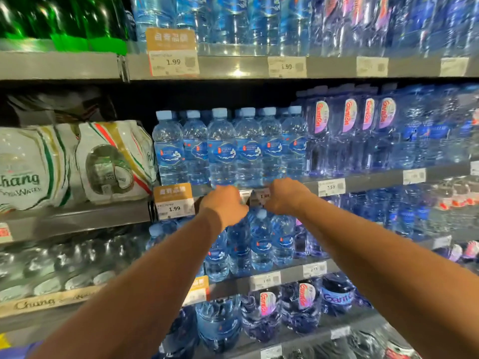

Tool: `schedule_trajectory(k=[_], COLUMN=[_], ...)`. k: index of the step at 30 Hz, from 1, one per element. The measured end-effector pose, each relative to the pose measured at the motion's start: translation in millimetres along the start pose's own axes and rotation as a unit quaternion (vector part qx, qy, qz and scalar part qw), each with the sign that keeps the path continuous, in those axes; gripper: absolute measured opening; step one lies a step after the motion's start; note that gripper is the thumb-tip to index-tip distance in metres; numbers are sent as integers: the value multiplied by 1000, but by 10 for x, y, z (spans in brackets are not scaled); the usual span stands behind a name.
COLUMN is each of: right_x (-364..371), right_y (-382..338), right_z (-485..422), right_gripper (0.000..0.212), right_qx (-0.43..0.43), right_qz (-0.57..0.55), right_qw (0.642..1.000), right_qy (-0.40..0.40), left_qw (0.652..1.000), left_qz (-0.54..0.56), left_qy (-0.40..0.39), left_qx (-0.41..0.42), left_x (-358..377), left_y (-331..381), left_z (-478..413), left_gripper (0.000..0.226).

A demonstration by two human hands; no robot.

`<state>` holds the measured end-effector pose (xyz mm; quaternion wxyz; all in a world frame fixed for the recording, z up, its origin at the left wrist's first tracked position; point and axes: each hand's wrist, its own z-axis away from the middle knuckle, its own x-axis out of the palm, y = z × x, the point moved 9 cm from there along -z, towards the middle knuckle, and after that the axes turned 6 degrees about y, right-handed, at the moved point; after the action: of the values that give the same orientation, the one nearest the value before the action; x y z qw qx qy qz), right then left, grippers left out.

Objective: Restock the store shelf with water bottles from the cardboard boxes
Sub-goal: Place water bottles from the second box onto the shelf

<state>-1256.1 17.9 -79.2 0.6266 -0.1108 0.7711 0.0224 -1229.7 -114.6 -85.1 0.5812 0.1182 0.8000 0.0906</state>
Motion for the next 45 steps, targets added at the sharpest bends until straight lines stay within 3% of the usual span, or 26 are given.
schedule_trajectory(k=[5, 8, 12, 19, 35, 45], right_x=[76, 177, 270, 453, 1344, 2163], right_y=[455, 871, 1455, 2186, 2692, 3213], right_z=[318, 544, 801, 1222, 1641, 1677], right_gripper=[21, 33, 39, 36, 29, 42], right_qx=[-12, -18, -19, -3, 95, 55], right_qz=[13, 20, 24, 27, 23, 16], right_qw=[1000, 999, 999, 997, 985, 983], right_qy=[-11, -26, -35, -71, -143, -175], left_qw=[998, 997, 998, 999, 984, 971], left_qz=[-58, -71, -55, -29, -60, -71], left_qy=[18, 0, -36, -34, -158, -226], left_qx=[10, 7, 6, -8, 53, 23], left_x=[265, 552, 956, 1451, 2522, 3598], left_y=[455, 845, 1415, 2025, 2224, 2434], left_z=[149, 275, 484, 788, 1104, 1257], left_gripper=[22, 28, 30, 21, 24, 28])
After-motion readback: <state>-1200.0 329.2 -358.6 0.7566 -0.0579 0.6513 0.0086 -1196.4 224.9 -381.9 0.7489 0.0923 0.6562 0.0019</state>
